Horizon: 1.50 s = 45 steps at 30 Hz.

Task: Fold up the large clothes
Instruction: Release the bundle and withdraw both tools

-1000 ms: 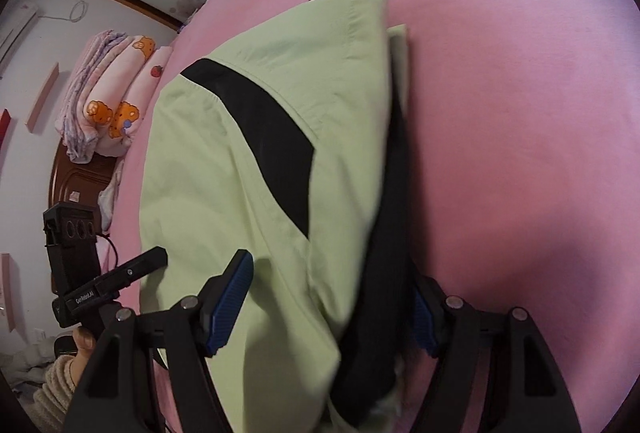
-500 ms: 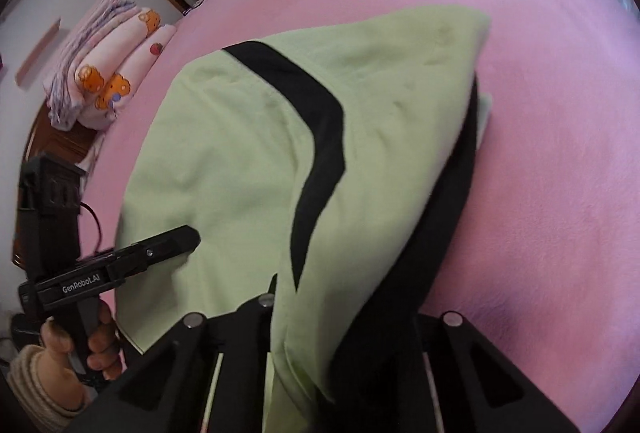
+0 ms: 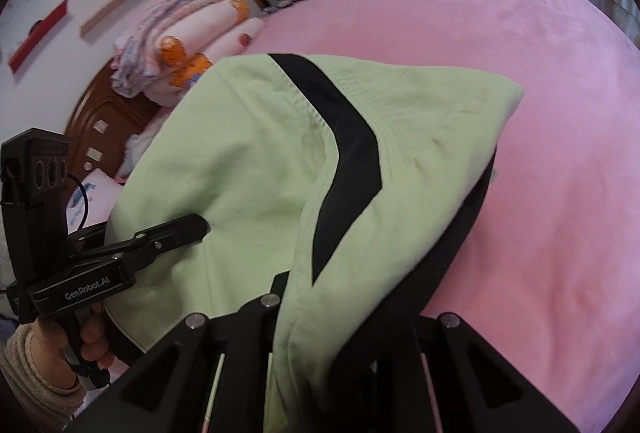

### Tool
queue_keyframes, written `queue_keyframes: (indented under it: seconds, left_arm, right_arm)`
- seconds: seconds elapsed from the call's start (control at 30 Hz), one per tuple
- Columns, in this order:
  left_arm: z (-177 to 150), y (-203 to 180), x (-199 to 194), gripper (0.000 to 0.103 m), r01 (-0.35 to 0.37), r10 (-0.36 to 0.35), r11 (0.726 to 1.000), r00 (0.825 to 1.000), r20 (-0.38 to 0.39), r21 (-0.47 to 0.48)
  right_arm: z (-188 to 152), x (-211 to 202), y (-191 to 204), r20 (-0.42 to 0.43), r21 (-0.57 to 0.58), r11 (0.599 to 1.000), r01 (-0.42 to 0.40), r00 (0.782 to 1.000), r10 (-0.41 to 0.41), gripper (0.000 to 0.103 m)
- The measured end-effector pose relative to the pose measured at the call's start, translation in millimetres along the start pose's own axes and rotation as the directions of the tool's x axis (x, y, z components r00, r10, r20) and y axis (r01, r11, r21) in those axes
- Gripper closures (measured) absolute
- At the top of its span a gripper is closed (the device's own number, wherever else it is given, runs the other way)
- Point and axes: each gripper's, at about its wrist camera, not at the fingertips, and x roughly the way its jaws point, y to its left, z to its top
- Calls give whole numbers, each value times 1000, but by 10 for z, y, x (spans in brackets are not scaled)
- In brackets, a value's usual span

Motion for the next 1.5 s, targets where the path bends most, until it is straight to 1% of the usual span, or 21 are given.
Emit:
queue_keyframes:
  seconds: [0.17, 0.27, 0.37, 0.47, 0.53, 0.57, 0.6, 0.63, 0.67, 0.7, 0.73, 0.77, 0.8, 0.93, 1.1, 1.13, 1.2, 1.27, 1.33, 1.43, 1.5]
  left_arm:
    - [690, 762, -57, 74, -66, 66, 998, 998, 14, 17]
    - [1162, 1262, 122, 72, -111, 111, 993, 994, 24, 37]
    - [1596, 1661, 482, 69, -148, 147, 985, 989, 26, 89]
    - [1867, 2199, 989, 59, -153, 153, 986, 988, 17, 66]
    - [1895, 2353, 1451, 40, -233, 233, 972, 972, 9, 38]
    - [1856, 2500, 1777, 36, -371, 371, 929, 928, -21, 12]
    - [1788, 2553, 2002, 35, -483, 482, 876, 875, -51, 2]
    - [1721, 2634, 2198, 35, -603, 601, 797, 795, -81, -1]
    - [1640, 2707, 2351, 35, -676, 672, 737, 735, -91, -13]
    - [1557, 2742, 2379, 35, -668, 667, 742, 744, -40, -58]
    - [1507, 2757, 2364, 32, -663, 667, 742, 745, 14, -99]
    - [1488, 2767, 2347, 31, -659, 667, 742, 745, 32, -119]
    - [1471, 2790, 2323, 31, -647, 657, 750, 752, 48, -138]
    - [1403, 2800, 2096, 31, -613, 635, 763, 770, 58, -205]
    - [1065, 2694, 1569, 31, -531, 570, 793, 820, 56, -299]
    - [1044, 2660, 1489, 31, -518, 558, 799, 828, 57, -306]
    - [1018, 2513, 1307, 31, -474, 517, 826, 853, 74, -305]
    - [1007, 2364, 1151, 29, -459, 501, 840, 861, 87, -288]
    - [964, 2208, 1000, 23, -446, 485, 850, 870, 89, -279]
    - [934, 1969, 736, 22, -405, 442, 873, 893, 88, -273]
    - [885, 1783, 555, 22, -368, 397, 892, 916, 65, -263]
  right_arm:
    - [709, 457, 450, 55, -72, 997, -27, 998, 31, 92]
    - [1140, 825, 596, 93, -97, 995, 1, 996, 8, 92]
    - [1499, 1269, 610, 124, -75, 997, 3, 992, 6, 92]
    - [1725, 1724, 400, 141, -6, 1000, -5, 990, 6, 91]
    - [1776, 2124, 163, 113, 23, 999, 36, 993, -38, 86]
    - [1768, 2325, 31, 81, 29, 996, 81, 993, -83, 77]
    - [1732, 2594, -135, 10, 40, 984, 171, 985, -171, 66]
    - [1678, 2780, -266, -58, 56, 973, 225, 973, -222, 63]
    - [1627, 2878, -367, -92, 73, 974, 216, 974, -209, 53]
    - [1553, 2895, -461, -88, 99, 981, 169, 983, -160, 48]
    - [1495, 2857, -503, -59, 102, 984, 145, 988, -140, 47]
    - [1446, 2811, -509, -37, 80, 985, 151, 988, -149, 42]
    - [1427, 2788, -500, -30, 60, 985, 161, 987, -160, 40]
    - [1407, 2590, -388, 21, -11, 978, 209, 978, -208, 40]
    - [1440, 2224, -134, 82, -46, 965, 257, 964, -252, 40]
    - [1447, 2150, -57, 88, -61, 960, 272, 960, -266, 40]
    - [1460, 1991, 79, 89, -81, 951, 298, 953, -291, 40]
    - [1476, 1860, 219, 96, -81, 949, 305, 950, -297, 40]
    - [1465, 1629, 314, 101, -74, 947, 312, 947, -304, 40]
    - [1404, 1303, 440, 111, -74, 939, 335, 939, -326, 40]
    - [1325, 1095, 518, 115, -77, 930, 361, 929, -351, 40]
